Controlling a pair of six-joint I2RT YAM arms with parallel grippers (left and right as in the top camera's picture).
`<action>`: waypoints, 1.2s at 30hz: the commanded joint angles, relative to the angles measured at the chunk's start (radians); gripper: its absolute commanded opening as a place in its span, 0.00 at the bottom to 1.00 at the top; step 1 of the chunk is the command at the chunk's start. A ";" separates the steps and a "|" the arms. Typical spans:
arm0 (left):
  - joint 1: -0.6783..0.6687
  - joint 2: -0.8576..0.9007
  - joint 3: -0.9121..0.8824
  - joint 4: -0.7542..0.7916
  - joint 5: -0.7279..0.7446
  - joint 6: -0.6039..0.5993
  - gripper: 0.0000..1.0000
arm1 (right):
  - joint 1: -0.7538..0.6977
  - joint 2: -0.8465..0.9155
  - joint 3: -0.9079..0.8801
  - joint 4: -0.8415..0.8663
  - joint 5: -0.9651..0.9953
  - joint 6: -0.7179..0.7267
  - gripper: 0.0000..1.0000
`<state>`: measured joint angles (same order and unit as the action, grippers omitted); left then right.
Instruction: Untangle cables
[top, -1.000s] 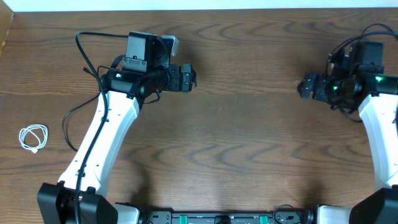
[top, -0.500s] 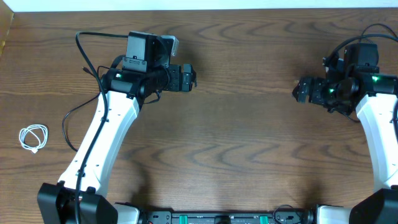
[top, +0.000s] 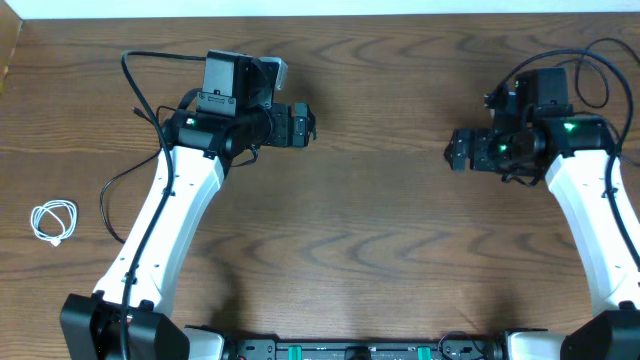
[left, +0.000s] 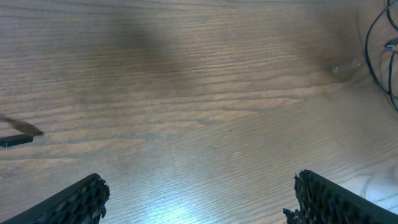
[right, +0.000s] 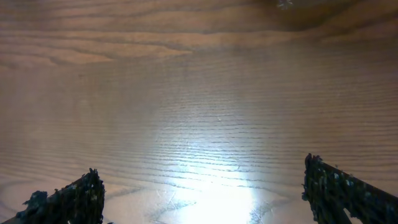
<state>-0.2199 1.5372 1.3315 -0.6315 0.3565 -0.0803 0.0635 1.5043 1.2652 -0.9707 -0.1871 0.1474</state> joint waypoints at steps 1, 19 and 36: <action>-0.002 -0.014 -0.002 -0.004 -0.009 0.009 0.96 | 0.019 -0.004 0.010 0.002 0.021 -0.014 0.99; -0.002 -0.014 -0.002 -0.004 -0.009 0.009 0.96 | 0.061 -0.004 0.010 0.026 0.016 -0.014 0.99; -0.002 -0.014 -0.002 -0.004 -0.009 0.009 0.96 | 0.089 -0.004 0.010 0.036 0.016 -0.014 0.99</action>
<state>-0.2199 1.5372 1.3315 -0.6315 0.3565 -0.0803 0.1455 1.5043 1.2652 -0.9375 -0.1753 0.1474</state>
